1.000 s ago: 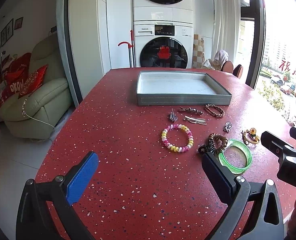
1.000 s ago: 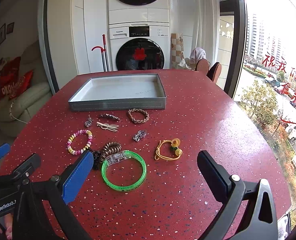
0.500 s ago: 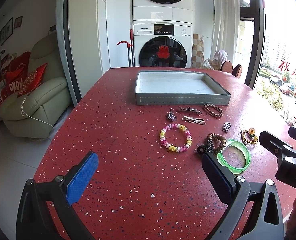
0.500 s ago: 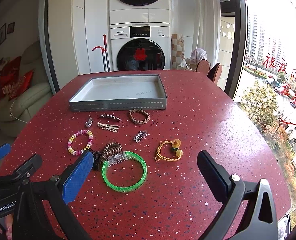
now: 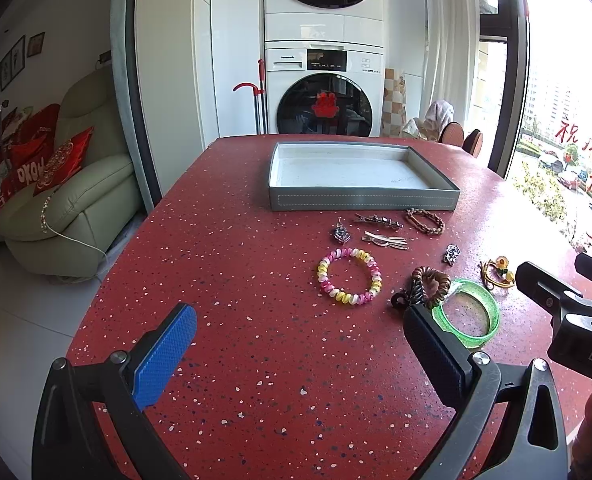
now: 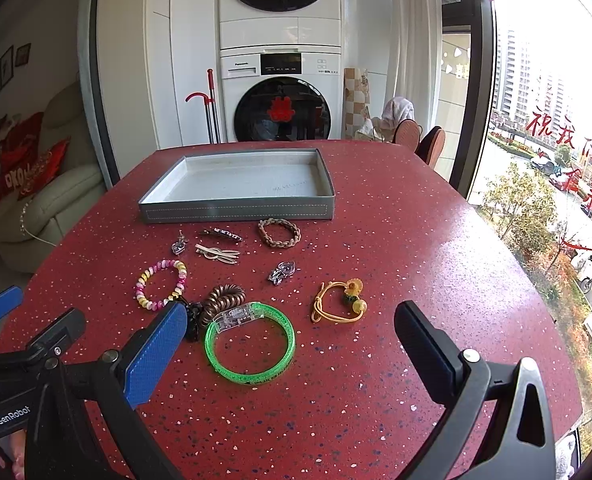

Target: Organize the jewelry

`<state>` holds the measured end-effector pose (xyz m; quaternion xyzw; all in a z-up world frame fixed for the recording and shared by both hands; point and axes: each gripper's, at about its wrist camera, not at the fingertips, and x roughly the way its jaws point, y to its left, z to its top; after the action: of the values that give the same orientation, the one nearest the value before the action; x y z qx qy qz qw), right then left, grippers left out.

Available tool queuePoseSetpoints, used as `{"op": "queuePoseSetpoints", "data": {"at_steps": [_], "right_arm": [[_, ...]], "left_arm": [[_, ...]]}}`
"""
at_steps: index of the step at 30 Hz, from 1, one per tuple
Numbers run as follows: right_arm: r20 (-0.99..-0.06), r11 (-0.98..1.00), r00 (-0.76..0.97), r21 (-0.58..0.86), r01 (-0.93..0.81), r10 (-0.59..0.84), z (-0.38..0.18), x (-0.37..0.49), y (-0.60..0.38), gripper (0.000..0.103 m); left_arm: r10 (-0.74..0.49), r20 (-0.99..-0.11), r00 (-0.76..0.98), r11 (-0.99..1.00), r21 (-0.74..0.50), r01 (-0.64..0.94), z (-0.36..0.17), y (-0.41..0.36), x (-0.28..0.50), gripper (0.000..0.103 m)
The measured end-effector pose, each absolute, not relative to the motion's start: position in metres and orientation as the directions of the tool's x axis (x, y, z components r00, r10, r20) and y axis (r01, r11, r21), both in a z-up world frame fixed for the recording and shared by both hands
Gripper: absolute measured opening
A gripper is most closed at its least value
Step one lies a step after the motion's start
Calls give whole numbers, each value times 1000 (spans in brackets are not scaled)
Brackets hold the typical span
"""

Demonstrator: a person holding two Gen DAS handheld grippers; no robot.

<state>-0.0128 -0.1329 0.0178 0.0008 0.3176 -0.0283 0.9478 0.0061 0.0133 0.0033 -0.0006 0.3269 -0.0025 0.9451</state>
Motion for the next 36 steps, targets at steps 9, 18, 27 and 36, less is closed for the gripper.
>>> {"op": "queuePoseSetpoints", "data": {"at_steps": [9, 18, 27, 36], "right_arm": [[-601, 998, 797, -15, 53, -52, 18, -13, -133, 103], [-600, 998, 798, -18, 54, -53, 18, -13, -133, 103], [-599, 998, 799, -15, 53, -51, 18, -14, -133, 103], [-600, 999, 799, -15, 52, -51, 18, -14, -133, 103]], "left_arm": [[-6, -617, 787, 1000, -1, 7, 3, 12, 5, 103], [-7, -618, 786, 1000, -2, 7, 3, 9, 5, 103], [-7, -616, 787, 1000, -2, 7, 3, 13, 5, 103], [-7, -617, 787, 1000, -2, 7, 3, 13, 5, 103]]}}
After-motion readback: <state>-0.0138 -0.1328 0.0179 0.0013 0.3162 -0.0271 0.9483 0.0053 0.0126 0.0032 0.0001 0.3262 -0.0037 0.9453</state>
